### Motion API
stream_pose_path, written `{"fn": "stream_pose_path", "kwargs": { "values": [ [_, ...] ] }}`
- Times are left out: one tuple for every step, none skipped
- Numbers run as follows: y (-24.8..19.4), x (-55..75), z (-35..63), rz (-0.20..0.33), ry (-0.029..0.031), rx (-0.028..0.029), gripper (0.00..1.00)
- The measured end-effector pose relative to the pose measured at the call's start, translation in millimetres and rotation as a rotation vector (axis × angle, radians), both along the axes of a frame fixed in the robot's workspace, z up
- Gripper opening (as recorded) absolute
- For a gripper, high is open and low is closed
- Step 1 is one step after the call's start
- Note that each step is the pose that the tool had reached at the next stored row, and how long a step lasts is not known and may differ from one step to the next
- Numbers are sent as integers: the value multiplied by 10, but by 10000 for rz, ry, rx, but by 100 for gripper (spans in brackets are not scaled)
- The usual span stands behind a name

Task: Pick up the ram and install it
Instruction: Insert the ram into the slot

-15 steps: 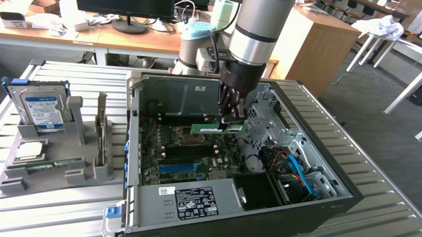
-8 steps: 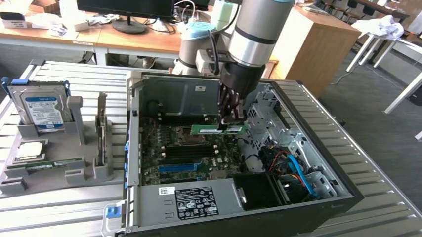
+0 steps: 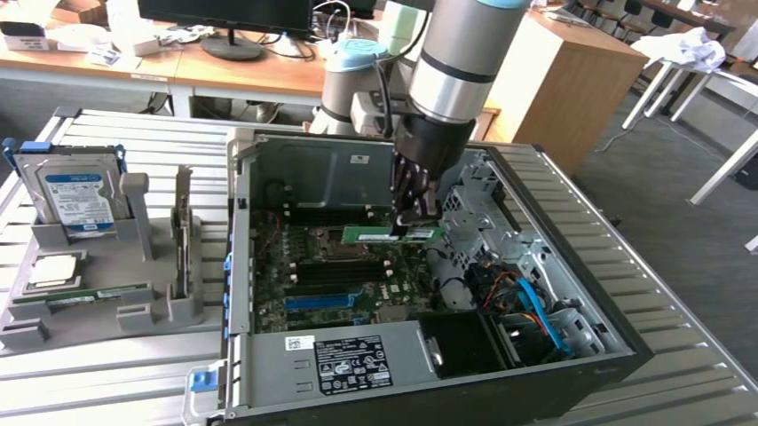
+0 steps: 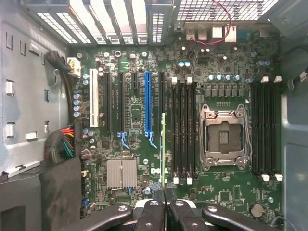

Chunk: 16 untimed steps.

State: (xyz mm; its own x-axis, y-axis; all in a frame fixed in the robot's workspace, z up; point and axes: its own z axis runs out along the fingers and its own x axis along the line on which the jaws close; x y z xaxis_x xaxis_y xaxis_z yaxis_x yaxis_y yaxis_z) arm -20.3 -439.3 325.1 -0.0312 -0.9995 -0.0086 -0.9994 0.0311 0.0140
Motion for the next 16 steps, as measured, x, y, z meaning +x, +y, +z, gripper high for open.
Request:
{"fn": "stream_pose_path", "kwargs": {
  "values": [
    [0,0,-4,0,0,-1,12],
    [0,0,-8,0,0,-1,12],
    [0,0,-13,0,0,-1,12],
    [0,0,-18,0,0,-2,12],
    [0,0,-23,0,0,-2,12],
    [0,0,-27,0,0,-3,12],
    [0,0,-31,0,0,-3,12],
    [0,0,-35,0,0,-3,12],
    [0,0,-39,1,0,-3,12],
    [0,0,-43,0,0,-2,12],
    [0,0,-47,0,0,-3,12],
    [0,0,-51,0,0,-3,12],
    [0,0,-55,0,0,-3,12],
    [0,-1,-58,0,1,-3,12],
    [0,0,-62,0,0,-4,12],
    [0,0,-66,0,0,-4,12]
  ]
}}
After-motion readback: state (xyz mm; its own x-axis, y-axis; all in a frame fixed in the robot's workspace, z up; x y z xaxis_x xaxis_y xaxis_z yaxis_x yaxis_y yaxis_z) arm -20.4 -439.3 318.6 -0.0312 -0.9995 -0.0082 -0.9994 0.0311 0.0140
